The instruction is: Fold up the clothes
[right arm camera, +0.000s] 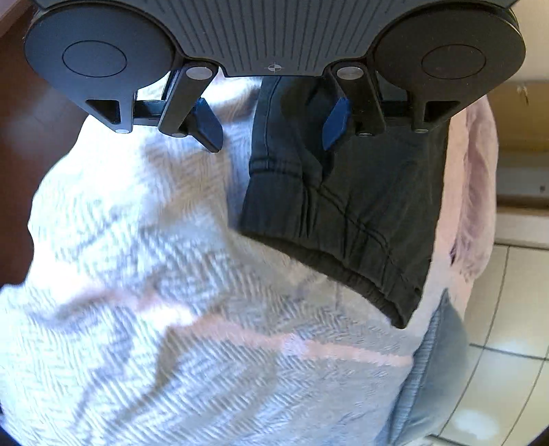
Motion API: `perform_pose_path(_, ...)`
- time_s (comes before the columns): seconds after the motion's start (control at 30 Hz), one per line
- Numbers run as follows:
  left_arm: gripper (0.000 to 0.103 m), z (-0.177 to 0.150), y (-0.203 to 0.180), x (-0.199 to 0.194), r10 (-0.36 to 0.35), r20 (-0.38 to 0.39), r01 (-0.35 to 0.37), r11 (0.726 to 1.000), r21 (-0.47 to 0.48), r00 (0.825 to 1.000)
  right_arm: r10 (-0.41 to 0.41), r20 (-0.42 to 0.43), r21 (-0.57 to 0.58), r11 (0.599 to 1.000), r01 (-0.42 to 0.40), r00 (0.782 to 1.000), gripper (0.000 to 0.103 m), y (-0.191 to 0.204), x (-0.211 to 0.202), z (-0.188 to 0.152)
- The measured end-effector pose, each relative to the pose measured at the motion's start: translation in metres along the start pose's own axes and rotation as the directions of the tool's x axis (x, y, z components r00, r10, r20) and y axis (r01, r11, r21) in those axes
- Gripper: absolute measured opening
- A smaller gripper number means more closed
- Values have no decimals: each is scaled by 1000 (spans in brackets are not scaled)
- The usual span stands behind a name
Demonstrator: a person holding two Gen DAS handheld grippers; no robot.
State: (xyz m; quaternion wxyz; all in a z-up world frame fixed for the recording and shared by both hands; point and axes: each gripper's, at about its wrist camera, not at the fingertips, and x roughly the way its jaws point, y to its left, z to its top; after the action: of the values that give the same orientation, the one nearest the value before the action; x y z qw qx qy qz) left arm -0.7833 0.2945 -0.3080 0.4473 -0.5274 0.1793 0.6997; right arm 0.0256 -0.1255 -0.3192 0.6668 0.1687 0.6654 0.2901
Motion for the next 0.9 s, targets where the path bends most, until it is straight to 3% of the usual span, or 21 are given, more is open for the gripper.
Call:
perform_pose_path(0.07,39,12,0,3,7,0,-7,999,35,1000,-19,11,-20,1000,19,1000,68,11,5,-5)
perform_pose_path(0.17,39,29,-14,8,-19,-30,27,961,274,999,-36,13,-40,999,37,999,68,15,6,-18)
perform_pose_path(0.27,38,39,-28,22,-86,-155,150,873,465,984,-58,18,-43,997,59,998,68,23,12,-32)
perform_pose_path(0.33,38,43,-35,38,-101,-270,237,809,538,958,-81,25,-49,995,82,996,68,26,17,-40)
perform_pose_path(0.4,17,42,-38,47,-59,-300,234,771,593,952,-103,35,-51,993,104,994,68,30,22,-46)
perform_pose_path(0.47,7,48,-31,49,-71,-322,263,754,603,944,-117,48,-56,991,120,992,68,32,23,-51)
perform_pose_path(0.5,0,53,-25,47,-100,-336,289,763,578,937,-123,56,-58,990,126,991,68,33,23,-53)
perform_pose_path(0.63,0,73,-7,33,-224,-405,417,765,491,887,-136,82,-40,989,140,987,68,33,21,-59)
perform_pose_path(0.73,2,79,-3,32,-222,-403,416,760,499,888,-151,106,-27,988,154,983,68,34,22,-64)
perform_pose_path(0.8,4,80,-1,37,-244,-434,451,756,474,867,-160,124,-19,986,163,979,68,35,24,-67)
perform_pose_path(0.87,4,78,-3,42,-245,-471,478,736,479,848,-168,141,-11,985,171,976,68,36,25,-70)
perform_pose_path(0.9,4,76,-4,46,-225,-482,474,730,492,847,-171,146,-9,985,174,974,68,36,25,-72)
